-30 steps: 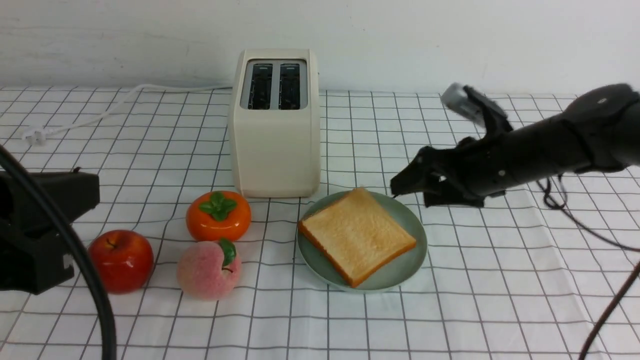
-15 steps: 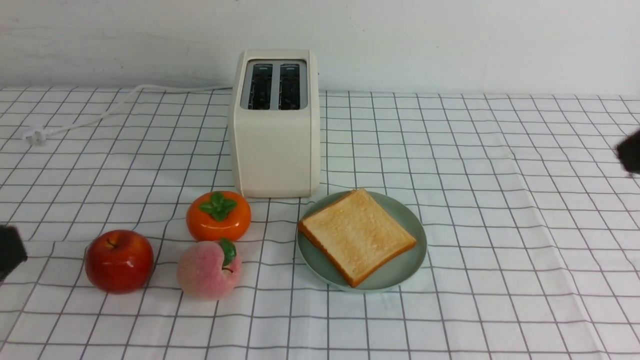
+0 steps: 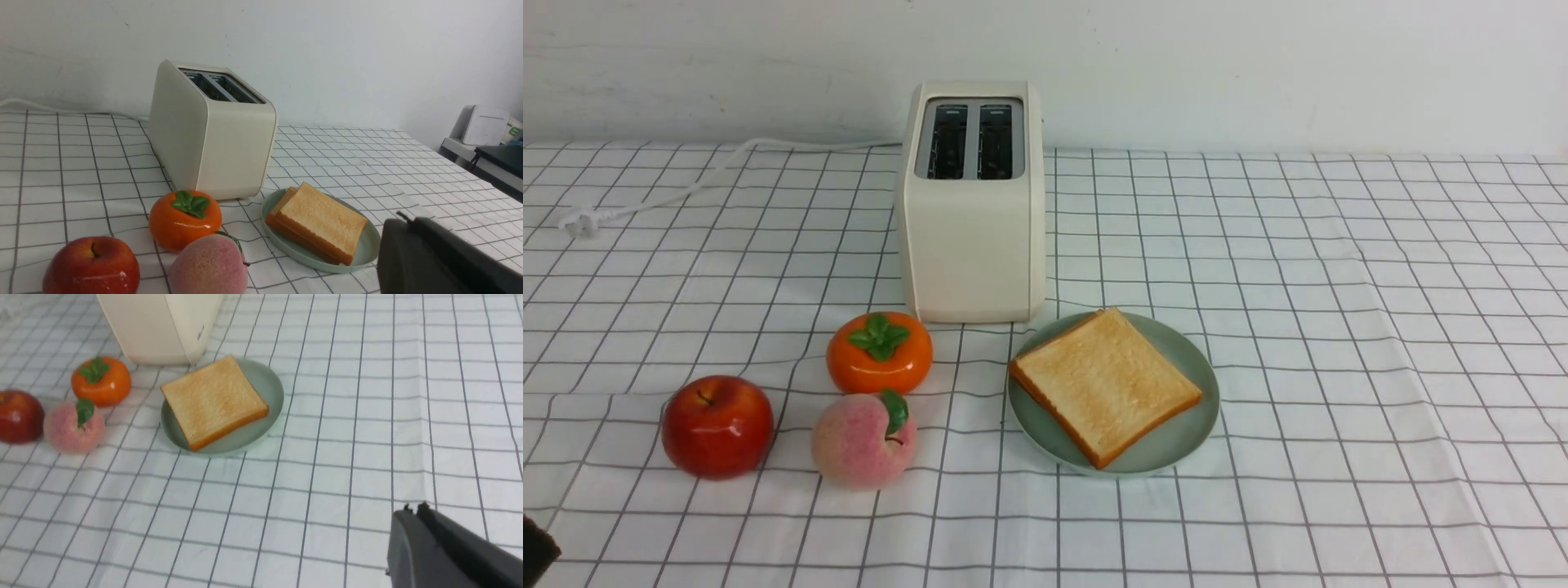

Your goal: Take toasted bread from bread machine on white checkered table place on plate.

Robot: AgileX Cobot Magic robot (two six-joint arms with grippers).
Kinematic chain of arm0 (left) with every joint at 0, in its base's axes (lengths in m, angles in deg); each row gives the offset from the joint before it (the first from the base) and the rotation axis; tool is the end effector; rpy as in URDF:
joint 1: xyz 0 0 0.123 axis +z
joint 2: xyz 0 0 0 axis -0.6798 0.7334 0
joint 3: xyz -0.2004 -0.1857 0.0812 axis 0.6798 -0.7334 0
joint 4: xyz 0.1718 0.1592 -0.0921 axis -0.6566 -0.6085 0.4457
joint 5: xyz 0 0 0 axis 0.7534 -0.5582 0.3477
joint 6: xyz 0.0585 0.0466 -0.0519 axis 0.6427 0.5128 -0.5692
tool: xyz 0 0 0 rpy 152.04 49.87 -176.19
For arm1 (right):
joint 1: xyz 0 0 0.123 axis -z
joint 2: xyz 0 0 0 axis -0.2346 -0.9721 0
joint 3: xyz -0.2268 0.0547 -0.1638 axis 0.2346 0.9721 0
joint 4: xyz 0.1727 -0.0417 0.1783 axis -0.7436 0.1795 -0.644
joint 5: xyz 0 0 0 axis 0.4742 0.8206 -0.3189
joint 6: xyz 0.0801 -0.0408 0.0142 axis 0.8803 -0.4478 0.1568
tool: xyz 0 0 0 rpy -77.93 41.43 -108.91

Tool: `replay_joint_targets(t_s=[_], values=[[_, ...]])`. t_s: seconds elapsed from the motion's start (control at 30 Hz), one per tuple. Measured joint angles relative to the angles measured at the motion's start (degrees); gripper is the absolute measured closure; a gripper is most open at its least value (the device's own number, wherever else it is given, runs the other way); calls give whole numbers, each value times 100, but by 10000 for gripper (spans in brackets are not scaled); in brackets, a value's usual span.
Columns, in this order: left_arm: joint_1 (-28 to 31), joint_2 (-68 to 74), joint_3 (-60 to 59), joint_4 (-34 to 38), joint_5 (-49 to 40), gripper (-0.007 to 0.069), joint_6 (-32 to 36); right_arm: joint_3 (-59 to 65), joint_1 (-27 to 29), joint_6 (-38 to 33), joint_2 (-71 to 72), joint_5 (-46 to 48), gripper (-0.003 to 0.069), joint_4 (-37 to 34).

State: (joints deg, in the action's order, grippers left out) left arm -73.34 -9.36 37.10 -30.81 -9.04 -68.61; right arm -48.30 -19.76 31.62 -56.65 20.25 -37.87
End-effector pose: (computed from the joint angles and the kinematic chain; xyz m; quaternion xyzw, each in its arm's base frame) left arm 0.0332 -0.0150 0.2683 0.0817 0.6891 -0.2616 0.6708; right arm 0.0181 0.0188 0.3462 -0.0216 0.8222 0.1571 0.5466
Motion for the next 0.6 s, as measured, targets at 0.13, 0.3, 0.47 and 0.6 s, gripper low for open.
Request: replay_joint_targets(t_s=[0.13, 0.3, 0.47, 0.6], values=[[0, 0, -62, -7, -168, 638, 0, 904, 0, 59, 396, -1290, 655, -268], [0, 0, -68, -7, -386, 638, 0, 1691, 0, 64, 429, -2056, 650, -316], [0, 0, -68, -7, -585, 636, 0, 2262, 0, 64, 423, -2163, 647, -328], [0, 0, -68, -7, -826, 633, 0, 2776, 0, 64, 419, -2197, 645, -325]])
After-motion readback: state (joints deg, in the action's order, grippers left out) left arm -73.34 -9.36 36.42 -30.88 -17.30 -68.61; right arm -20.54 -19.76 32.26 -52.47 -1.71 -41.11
